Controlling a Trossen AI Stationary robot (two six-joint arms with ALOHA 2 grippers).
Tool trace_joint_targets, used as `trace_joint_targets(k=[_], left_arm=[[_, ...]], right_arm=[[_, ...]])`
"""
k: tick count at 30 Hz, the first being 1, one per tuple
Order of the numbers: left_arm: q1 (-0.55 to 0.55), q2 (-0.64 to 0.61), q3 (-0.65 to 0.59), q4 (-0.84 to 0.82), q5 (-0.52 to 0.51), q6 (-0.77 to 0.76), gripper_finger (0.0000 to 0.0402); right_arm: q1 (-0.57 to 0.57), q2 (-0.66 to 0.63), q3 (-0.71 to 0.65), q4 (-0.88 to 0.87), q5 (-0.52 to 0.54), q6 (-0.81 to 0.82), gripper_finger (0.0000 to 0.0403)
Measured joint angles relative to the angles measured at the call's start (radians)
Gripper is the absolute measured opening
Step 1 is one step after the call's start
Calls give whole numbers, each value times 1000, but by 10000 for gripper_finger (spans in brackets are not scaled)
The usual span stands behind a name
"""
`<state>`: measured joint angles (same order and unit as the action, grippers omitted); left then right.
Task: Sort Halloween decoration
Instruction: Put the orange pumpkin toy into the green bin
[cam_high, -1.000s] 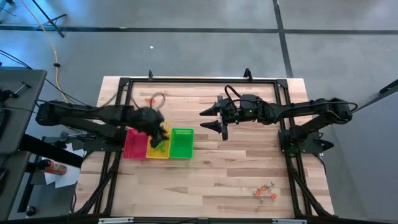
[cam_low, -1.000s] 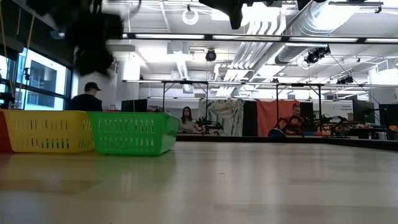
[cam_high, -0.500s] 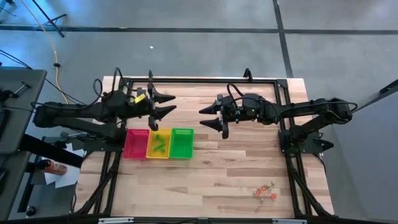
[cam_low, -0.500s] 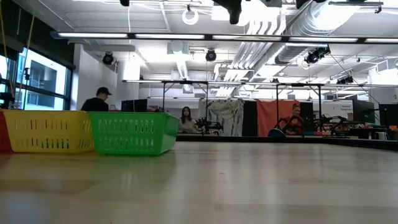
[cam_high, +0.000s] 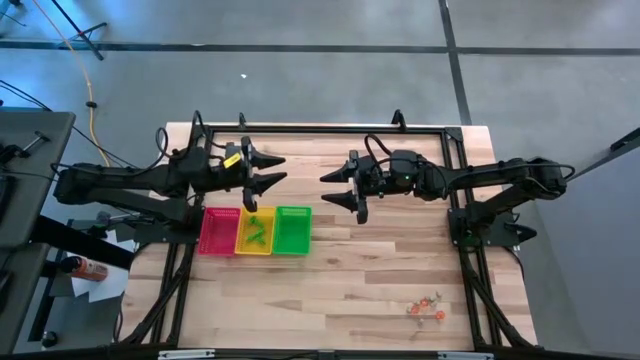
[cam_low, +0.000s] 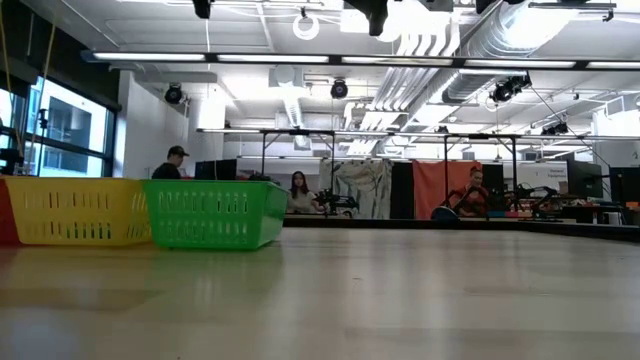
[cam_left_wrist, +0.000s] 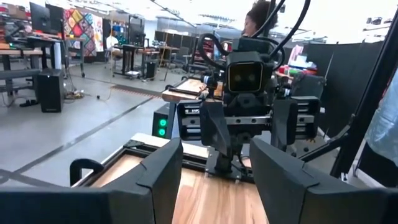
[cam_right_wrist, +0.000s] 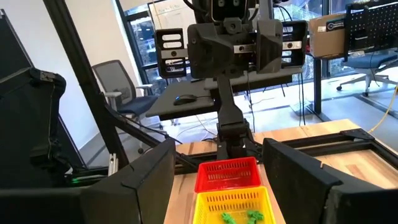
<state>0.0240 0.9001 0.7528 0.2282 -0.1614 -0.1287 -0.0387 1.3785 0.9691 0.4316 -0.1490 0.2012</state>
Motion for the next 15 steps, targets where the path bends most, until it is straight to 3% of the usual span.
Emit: trace_joint_targets(k=[10, 15], left_arm=[[0, 0, 0, -4, -22, 1, 174], [0, 0, 0, -4, -22, 1, 174]], right_arm=[[0, 0, 0, 0, 0, 2, 236], [0, 0, 0, -35, -31, 159, 236]])
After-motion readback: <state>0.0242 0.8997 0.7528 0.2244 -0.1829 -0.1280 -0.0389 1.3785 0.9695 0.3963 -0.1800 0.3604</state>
